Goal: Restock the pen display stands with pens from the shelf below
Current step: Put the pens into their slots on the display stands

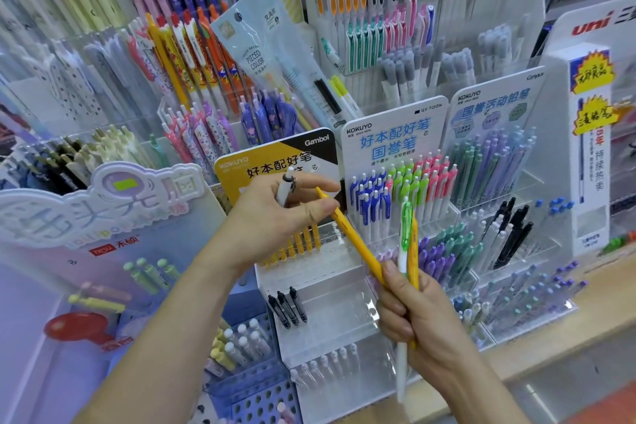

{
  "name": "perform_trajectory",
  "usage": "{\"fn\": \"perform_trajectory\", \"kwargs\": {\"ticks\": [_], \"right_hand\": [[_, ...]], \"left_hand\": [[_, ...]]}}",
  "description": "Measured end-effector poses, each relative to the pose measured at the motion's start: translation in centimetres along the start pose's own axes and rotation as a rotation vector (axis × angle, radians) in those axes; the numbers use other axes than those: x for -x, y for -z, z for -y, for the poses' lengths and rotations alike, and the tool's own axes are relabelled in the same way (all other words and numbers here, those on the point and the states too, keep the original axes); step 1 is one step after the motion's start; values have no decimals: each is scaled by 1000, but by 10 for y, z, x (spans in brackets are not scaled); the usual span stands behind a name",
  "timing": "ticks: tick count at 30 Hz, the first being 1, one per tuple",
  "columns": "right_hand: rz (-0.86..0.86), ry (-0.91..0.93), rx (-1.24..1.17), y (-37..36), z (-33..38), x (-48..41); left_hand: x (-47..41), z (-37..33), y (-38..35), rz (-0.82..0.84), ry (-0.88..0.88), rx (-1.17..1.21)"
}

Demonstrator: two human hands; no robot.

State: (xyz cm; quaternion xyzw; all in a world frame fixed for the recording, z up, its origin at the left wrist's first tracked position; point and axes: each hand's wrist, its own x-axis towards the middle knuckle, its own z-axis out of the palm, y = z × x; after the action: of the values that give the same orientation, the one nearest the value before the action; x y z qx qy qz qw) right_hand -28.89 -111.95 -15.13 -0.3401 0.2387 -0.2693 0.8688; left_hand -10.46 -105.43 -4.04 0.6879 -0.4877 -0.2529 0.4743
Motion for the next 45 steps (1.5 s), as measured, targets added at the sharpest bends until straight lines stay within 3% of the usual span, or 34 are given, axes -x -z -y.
{"fn": "perform_trajectory", "kwargs": {"ticks": [4, 7, 13, 27, 32, 39, 45], "right_hand": [[-61, 50, 119, 1, 1, -5], [-116, 81, 141, 7, 3, -6], [-127, 72, 124, 11, 7, -1], [-99, 9, 171, 22, 8, 0], [-86, -14, 180, 20, 7, -2], [-46, -46, 186, 18, 2, -5], [18, -121, 163, 17, -1, -5]], "left_hand": [[-9, -13, 2, -148, -46, 40], [-23, -20, 15, -287, -107, -89], [-45, 3, 3, -162, -93, -547], [-57, 40, -10, -40, -34, -880], [-55, 45, -17, -2, -147, -1063], [-62, 42, -23, 21, -115, -1243], [-61, 36, -19, 61, -75, -1201]]}}
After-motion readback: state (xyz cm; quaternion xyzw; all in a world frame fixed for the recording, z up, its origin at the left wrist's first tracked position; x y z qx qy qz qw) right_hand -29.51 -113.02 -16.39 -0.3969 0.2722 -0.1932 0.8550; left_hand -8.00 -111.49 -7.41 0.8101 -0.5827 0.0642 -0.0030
